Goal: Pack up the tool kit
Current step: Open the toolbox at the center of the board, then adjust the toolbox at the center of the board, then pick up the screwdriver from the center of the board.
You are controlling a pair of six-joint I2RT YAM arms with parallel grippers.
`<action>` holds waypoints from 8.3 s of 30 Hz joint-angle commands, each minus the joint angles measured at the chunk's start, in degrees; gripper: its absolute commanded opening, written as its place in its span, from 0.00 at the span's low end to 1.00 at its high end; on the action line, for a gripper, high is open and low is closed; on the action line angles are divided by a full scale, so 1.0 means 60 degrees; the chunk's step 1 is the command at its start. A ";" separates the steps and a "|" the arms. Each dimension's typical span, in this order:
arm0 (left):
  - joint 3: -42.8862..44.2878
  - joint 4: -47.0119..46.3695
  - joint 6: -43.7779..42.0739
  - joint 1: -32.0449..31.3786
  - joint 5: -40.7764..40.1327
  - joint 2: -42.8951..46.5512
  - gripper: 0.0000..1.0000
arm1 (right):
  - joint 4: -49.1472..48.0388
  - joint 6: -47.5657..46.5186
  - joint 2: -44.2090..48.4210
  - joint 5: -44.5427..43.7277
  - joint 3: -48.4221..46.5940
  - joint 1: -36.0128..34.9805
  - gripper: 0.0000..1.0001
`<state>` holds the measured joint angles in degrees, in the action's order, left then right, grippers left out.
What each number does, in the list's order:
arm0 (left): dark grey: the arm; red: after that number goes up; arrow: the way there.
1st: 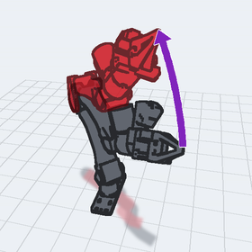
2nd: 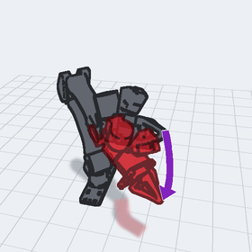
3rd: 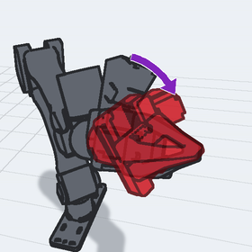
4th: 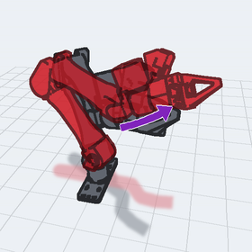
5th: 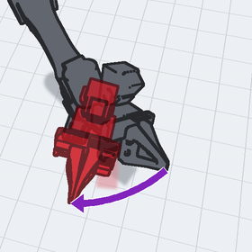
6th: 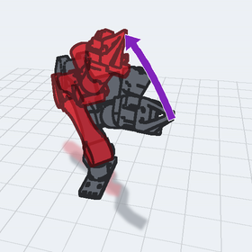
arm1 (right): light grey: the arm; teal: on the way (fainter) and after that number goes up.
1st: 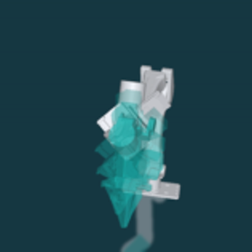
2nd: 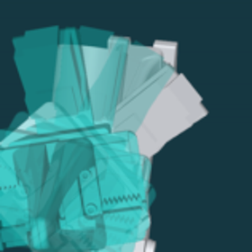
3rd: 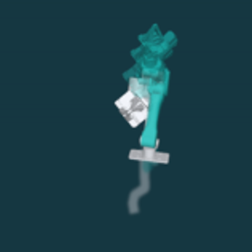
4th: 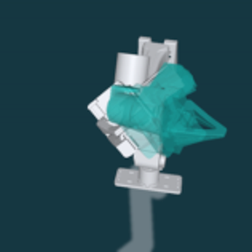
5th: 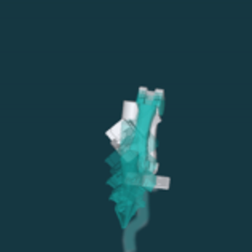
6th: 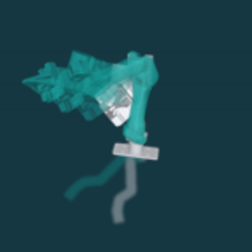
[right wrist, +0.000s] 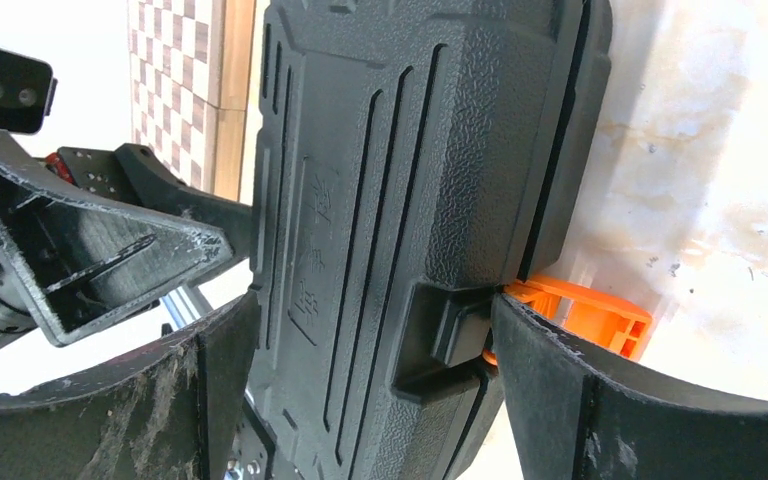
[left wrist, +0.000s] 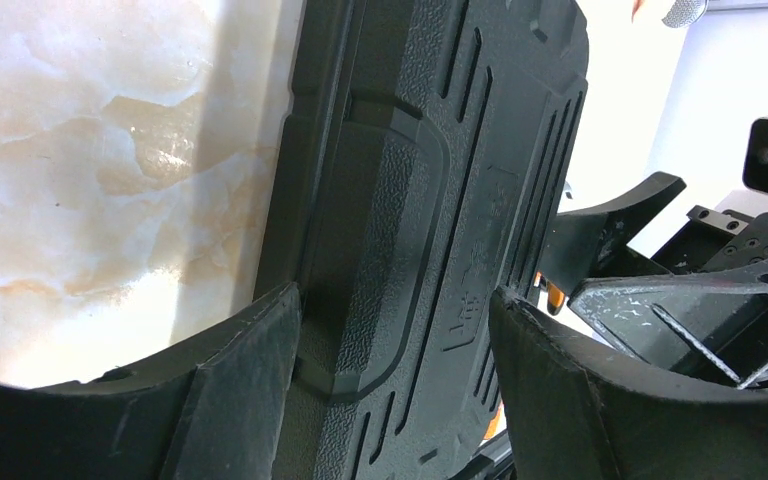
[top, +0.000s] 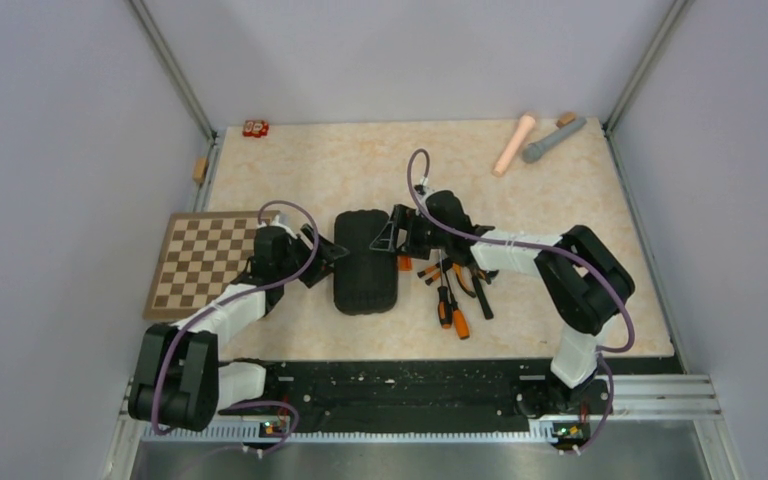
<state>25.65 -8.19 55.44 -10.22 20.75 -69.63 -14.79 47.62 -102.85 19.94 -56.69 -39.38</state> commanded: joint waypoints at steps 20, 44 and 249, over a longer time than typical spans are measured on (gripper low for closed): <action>-0.0291 -0.0693 0.0683 -0.0201 0.0865 0.0989 0.76 | -0.2285 0.1221 0.0560 0.2665 -0.1018 -0.0642 0.78; -0.2801 0.1142 0.1951 -0.0172 -0.1453 0.6196 0.53 | -0.2213 0.1451 -0.0451 0.3090 -0.2448 -0.1823 0.68; 0.2264 0.5364 -0.6120 -0.0158 -0.5167 0.5461 0.83 | 0.8821 -0.3816 0.3513 -0.4267 -0.0511 0.0168 0.38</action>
<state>39.64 26.15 19.35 -11.05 -10.33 -36.91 37.15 23.79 -84.64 -6.59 -61.69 -39.27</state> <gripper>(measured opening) 0.830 0.400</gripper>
